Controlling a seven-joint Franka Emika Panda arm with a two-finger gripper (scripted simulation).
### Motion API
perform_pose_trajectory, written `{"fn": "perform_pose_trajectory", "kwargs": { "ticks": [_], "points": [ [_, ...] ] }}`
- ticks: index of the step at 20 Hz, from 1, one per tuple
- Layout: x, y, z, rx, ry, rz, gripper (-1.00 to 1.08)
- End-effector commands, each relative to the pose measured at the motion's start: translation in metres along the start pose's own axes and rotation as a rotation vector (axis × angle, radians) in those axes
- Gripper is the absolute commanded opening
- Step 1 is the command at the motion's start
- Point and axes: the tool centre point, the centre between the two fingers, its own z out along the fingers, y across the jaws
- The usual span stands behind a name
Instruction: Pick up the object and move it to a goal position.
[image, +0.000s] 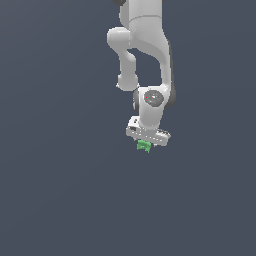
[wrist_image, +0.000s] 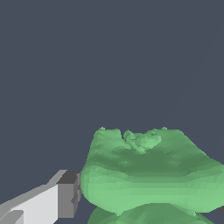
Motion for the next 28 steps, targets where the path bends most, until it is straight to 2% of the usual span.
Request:
{"fn": "perform_pose_trajectory", "kwargs": {
  "ticks": [1,16,28],
  "points": [
    [0.001,0.0,0.001,0.001,0.001,0.0,-1.0],
    [0.004,-0.005,-0.006,0.003,0.004,0.0,-1.0],
    [0.025,-0.042,-0.063,0.002,0.004,0.0,-1.0]
  ]
}}
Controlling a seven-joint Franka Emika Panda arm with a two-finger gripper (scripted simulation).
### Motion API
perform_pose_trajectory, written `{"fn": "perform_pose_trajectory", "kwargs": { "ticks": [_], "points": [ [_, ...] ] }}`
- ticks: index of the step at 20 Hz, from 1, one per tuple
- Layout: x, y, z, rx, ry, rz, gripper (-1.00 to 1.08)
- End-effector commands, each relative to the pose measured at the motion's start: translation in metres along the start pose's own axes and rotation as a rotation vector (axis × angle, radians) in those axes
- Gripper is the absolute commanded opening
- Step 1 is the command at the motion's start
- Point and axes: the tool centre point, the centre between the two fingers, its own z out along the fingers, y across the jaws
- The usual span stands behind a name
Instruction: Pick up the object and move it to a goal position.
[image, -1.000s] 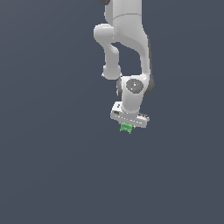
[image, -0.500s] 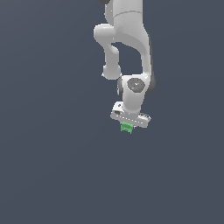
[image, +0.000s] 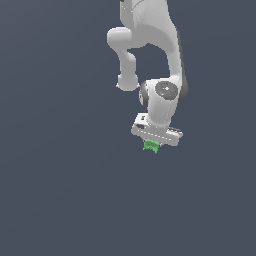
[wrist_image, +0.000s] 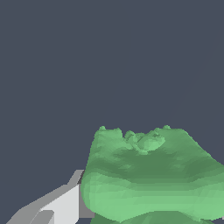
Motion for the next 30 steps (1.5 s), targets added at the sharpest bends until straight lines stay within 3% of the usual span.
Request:
{"fn": "perform_pose_trajectory", "kwargs": {
  "ticks": [1,15,30],
  "points": [
    [0.006,-0.011,-0.017,0.0,0.0,0.0,-1.0],
    [0.046,-0.077,-0.116,-0.001,-0.001,0.0,-1.0],
    [0.076,-0.124,-0.184,-0.001,-0.002,0.0,-1.0]
  ]
}}
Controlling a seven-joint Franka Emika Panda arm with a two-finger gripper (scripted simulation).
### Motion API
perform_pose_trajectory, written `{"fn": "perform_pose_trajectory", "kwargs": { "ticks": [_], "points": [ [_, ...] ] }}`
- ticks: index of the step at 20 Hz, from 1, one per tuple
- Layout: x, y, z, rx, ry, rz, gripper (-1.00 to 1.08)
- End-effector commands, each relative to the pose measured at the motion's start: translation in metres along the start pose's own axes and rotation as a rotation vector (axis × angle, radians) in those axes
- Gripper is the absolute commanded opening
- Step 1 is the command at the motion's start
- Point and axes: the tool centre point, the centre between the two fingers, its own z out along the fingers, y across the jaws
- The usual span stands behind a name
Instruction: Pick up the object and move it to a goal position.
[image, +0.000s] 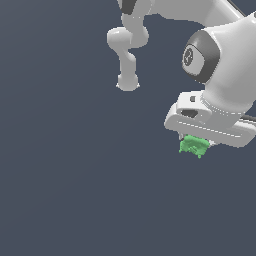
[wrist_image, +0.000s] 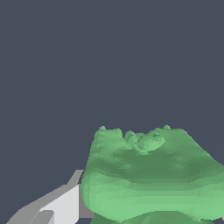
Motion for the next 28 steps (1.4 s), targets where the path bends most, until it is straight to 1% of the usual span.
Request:
{"fn": "perform_pose_trajectory", "kwargs": {
  "ticks": [1,13,28],
  "points": [
    [0.004,-0.006,-0.009,0.0,-0.001,0.0,-1.0],
    [0.018,-0.028,-0.039,0.0,-0.001,0.0,-1.0],
    [0.023,-0.034,-0.048,0.0,-0.001,0.0,-1.0]
  ]
}}
